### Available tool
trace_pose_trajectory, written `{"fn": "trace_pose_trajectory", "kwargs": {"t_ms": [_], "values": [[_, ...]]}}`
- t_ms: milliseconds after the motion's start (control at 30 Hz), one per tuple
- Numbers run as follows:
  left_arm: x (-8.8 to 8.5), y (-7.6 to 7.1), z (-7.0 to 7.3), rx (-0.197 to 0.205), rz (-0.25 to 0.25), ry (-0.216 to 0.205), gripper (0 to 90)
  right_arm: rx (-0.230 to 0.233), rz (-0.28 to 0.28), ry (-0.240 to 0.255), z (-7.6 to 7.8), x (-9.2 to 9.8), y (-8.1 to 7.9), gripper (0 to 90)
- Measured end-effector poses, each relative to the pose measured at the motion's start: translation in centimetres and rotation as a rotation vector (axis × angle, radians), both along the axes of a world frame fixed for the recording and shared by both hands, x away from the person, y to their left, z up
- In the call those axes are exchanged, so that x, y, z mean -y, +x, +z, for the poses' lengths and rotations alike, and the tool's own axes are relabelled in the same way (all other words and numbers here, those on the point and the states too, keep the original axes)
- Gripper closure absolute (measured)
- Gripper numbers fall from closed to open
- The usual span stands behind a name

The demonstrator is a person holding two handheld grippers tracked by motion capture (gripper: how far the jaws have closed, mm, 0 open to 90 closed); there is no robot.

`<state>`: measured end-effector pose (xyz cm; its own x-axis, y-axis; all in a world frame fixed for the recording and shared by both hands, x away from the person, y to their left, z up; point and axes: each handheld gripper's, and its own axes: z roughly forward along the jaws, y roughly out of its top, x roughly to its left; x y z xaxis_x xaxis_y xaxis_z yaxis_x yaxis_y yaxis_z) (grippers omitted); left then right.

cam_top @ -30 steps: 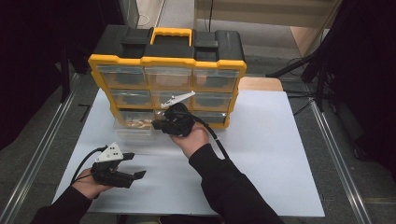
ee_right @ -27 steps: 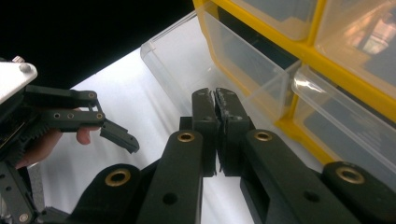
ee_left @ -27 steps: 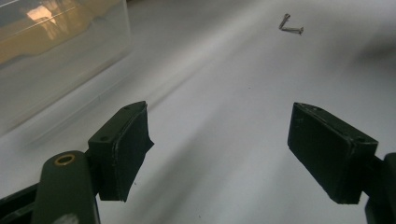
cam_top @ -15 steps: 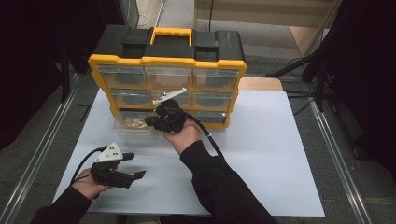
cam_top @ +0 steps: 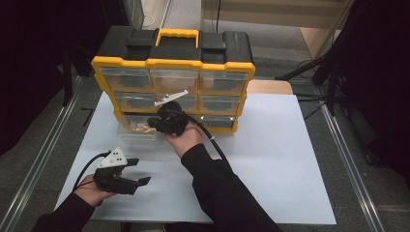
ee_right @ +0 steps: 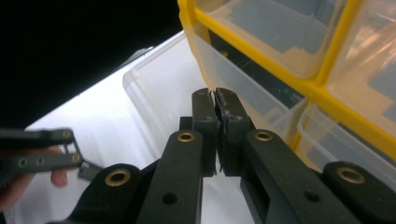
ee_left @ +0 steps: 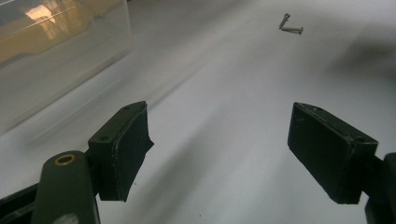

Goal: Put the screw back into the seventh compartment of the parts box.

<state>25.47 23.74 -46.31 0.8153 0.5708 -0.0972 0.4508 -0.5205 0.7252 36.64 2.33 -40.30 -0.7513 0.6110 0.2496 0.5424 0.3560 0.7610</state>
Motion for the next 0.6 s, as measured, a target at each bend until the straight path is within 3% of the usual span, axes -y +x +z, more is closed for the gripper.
{"fn": "trace_pose_trajectory", "kwargs": {"t_ms": [600], "values": [[-0.1,0.0,0.0,0.003,0.0,-0.013,20.7,0.02,-0.012,-0.013,-1.1,-2.7,0.9,88.0]]}}
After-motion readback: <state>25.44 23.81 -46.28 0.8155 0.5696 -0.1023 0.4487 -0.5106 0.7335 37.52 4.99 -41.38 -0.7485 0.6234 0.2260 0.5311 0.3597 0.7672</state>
